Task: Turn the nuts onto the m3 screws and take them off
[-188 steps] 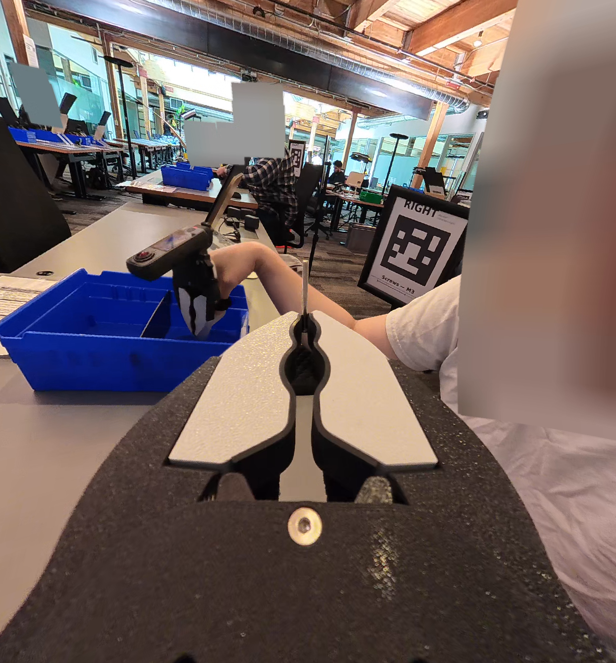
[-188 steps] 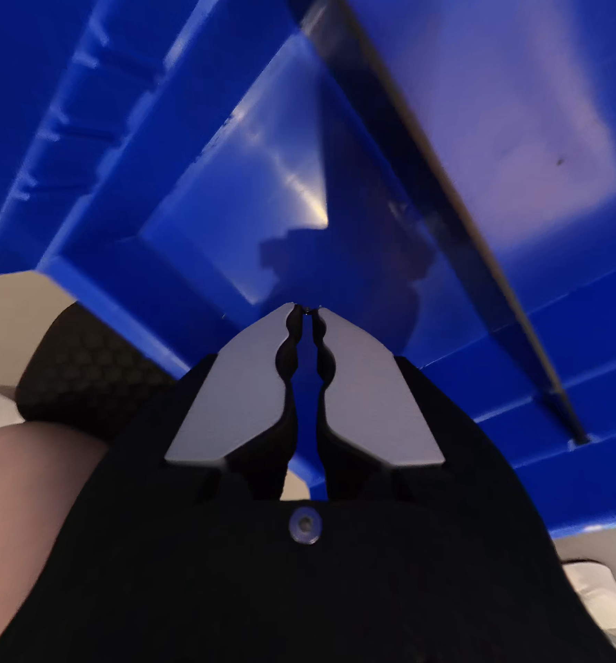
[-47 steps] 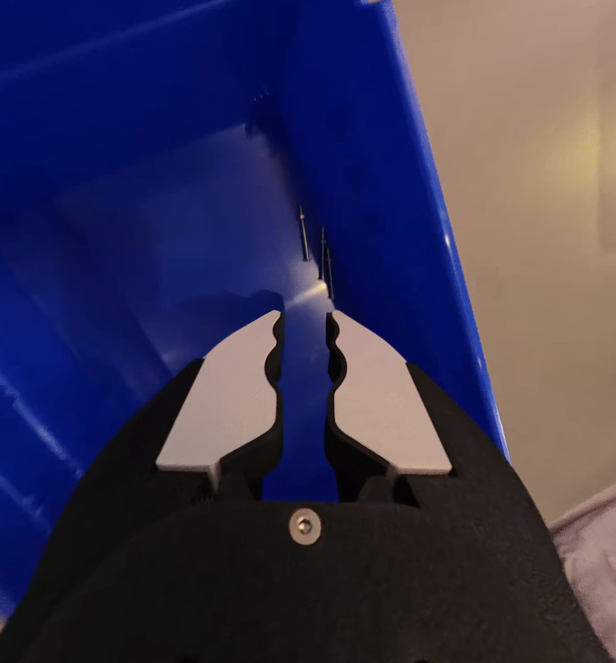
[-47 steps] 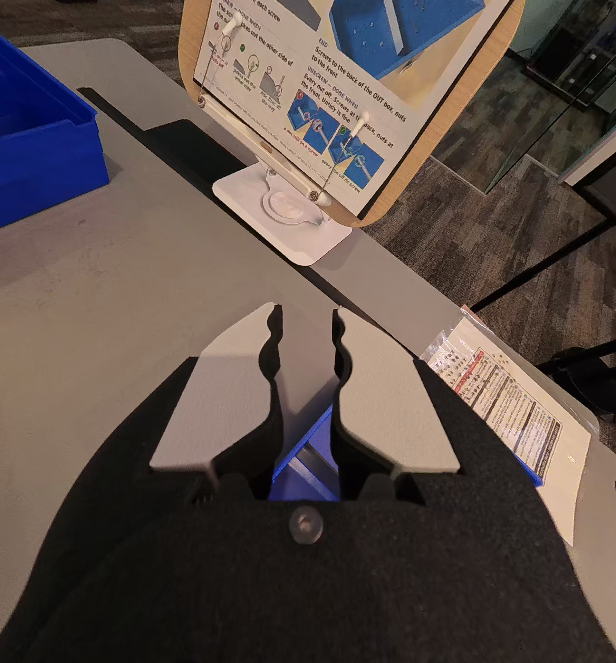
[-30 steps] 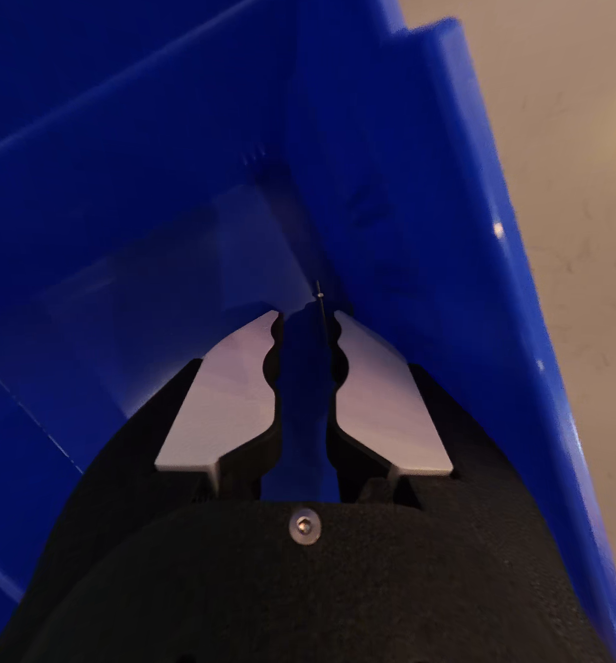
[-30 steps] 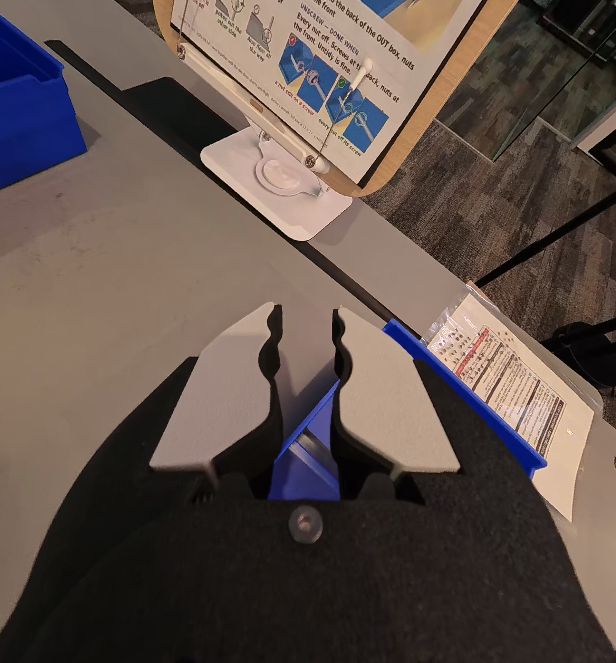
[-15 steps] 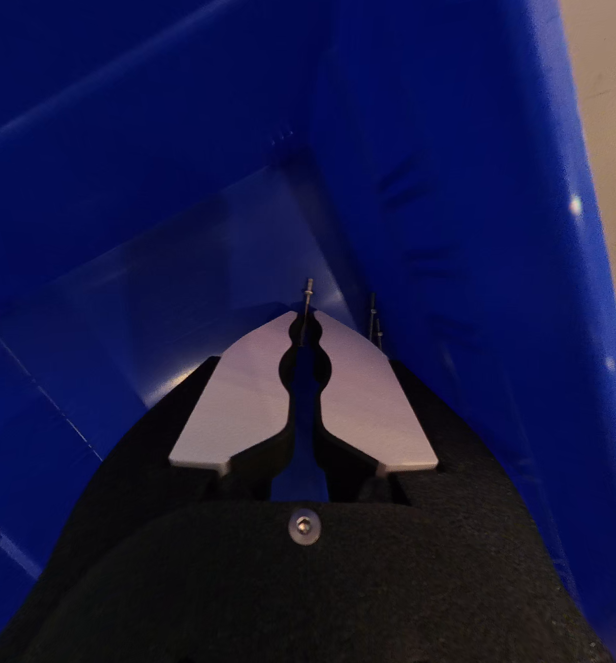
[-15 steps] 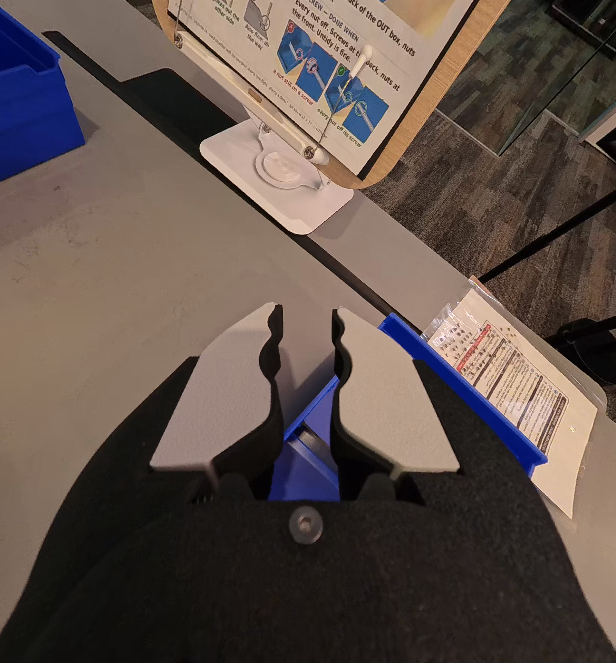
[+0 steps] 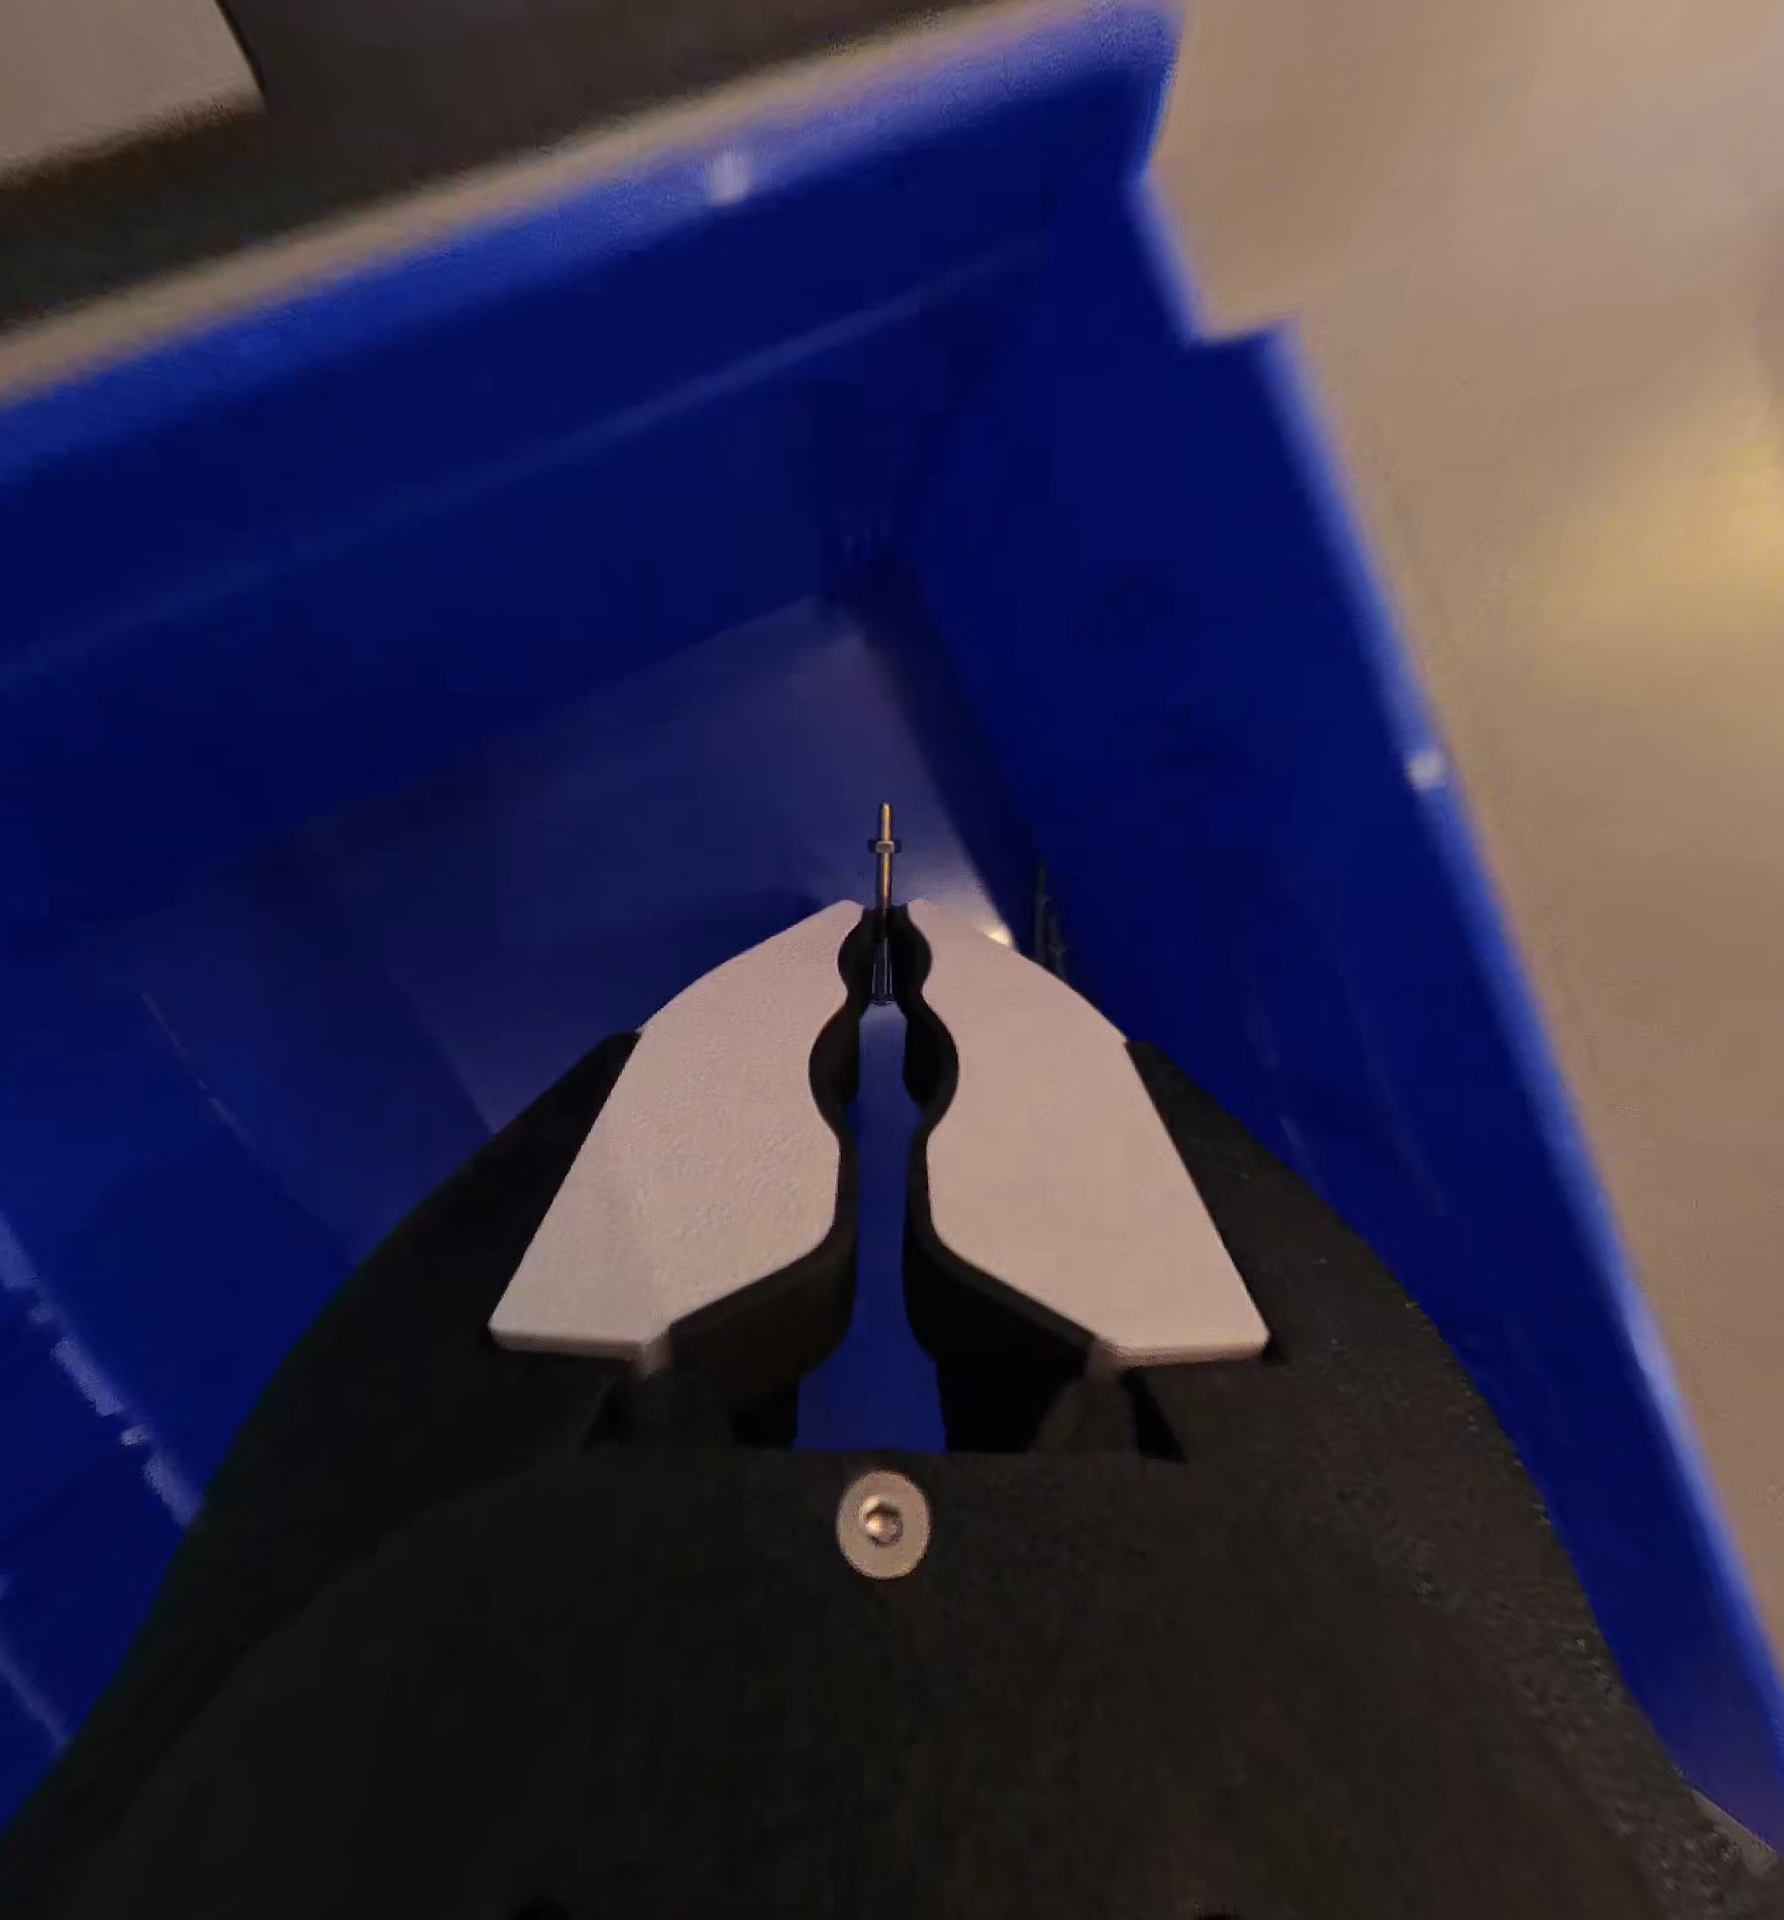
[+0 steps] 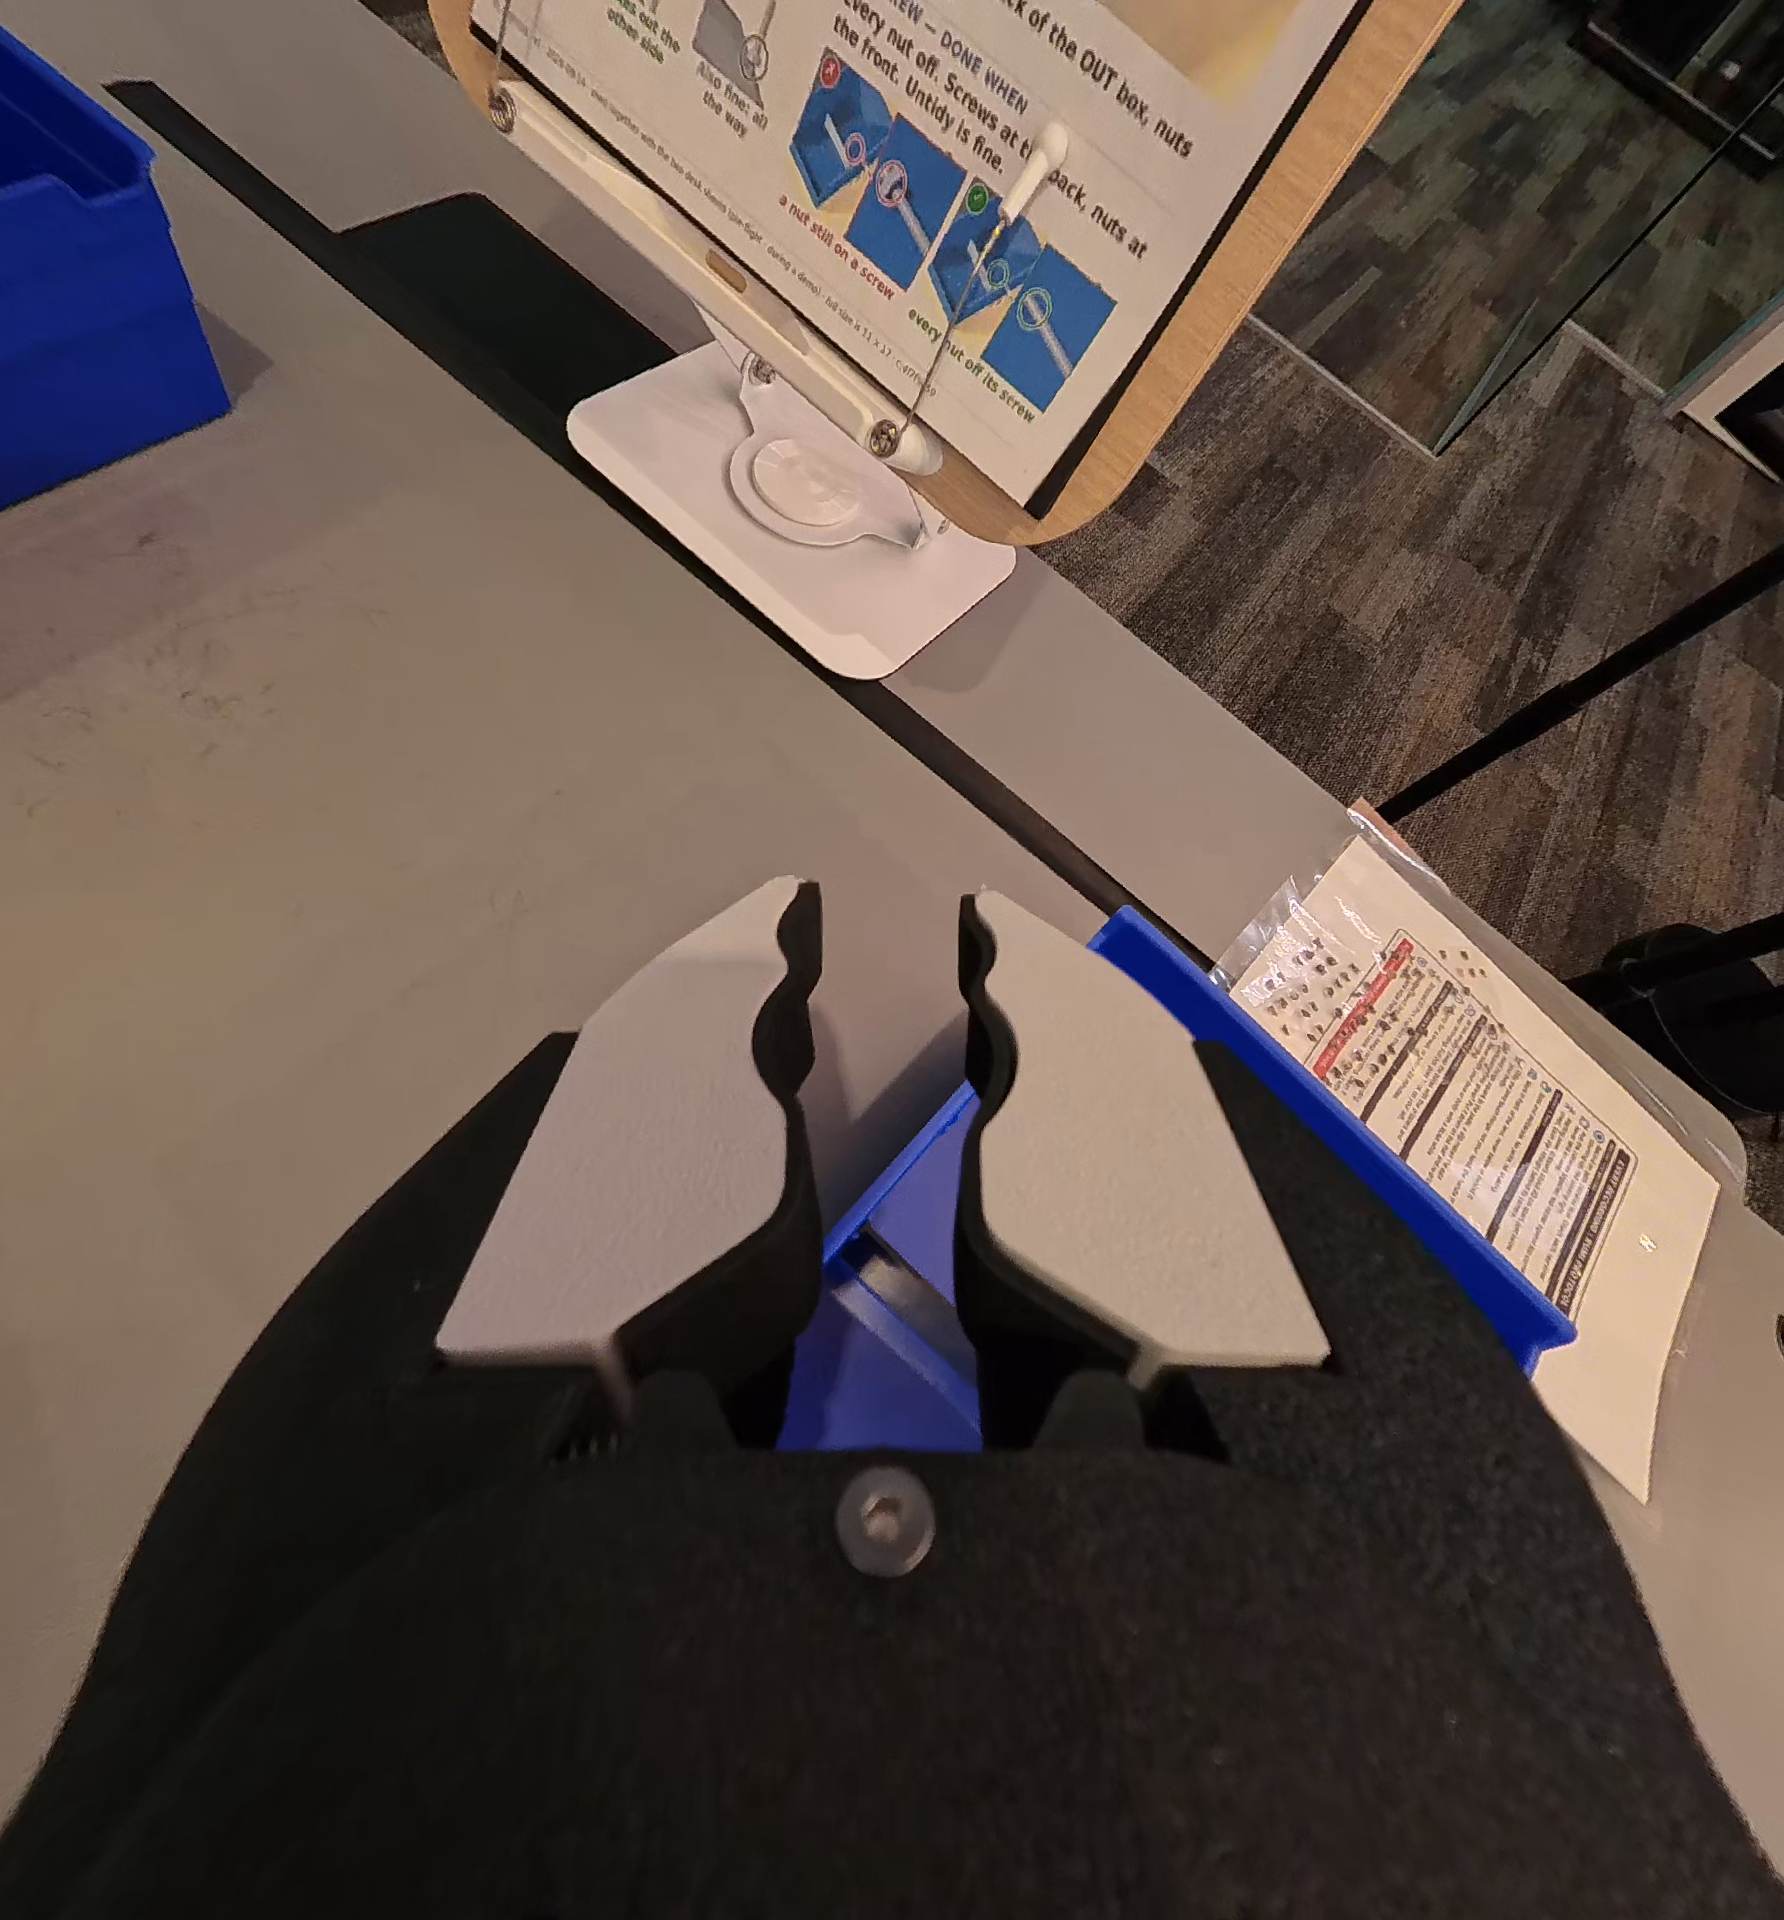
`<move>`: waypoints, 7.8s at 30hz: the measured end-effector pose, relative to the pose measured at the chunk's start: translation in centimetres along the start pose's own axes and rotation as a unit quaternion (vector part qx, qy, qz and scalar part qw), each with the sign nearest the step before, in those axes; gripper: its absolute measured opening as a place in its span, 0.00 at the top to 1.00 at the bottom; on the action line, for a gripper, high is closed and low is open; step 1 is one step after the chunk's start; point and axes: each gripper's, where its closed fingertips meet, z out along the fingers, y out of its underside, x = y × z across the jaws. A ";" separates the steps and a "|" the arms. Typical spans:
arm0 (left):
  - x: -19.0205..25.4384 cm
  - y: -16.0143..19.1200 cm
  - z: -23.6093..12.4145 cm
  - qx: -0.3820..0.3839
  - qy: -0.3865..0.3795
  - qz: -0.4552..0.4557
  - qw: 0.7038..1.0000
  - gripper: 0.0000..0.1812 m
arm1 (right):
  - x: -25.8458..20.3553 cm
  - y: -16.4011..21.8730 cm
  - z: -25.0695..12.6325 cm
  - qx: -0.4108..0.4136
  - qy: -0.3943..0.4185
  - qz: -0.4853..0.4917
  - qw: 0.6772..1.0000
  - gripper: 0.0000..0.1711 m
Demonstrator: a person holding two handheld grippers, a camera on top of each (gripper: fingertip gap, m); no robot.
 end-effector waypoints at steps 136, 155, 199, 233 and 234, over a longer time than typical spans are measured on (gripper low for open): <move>34.7 -5.8 -15.7 0.357 0.426 0.253 0.792 0.99 | -19.2 -12.3 -5.9 0.332 -0.376 0.013 0.865 0.88; 35.2 -5.4 -15.6 0.346 0.437 0.256 0.790 0.99 | -20.5 -12.5 -6.5 0.342 -0.402 0.010 0.849 0.87; 35.4 -5.2 -16.5 0.345 0.465 0.242 0.779 0.99 | -18.7 -12.6 -6.4 0.347 -0.443 0.077 0.823 0.90; 36.1 -4.7 -16.5 0.336 0.473 0.249 0.775 0.99 | -21.0 -12.7 -7.7 0.352 -0.458 0.030 0.816 0.88; 36.1 -4.7 -16.5 0.336 0.472 0.248 0.777 0.99 | -20.8 -12.6 -7.4 0.350 -0.454 0.031 0.819 0.87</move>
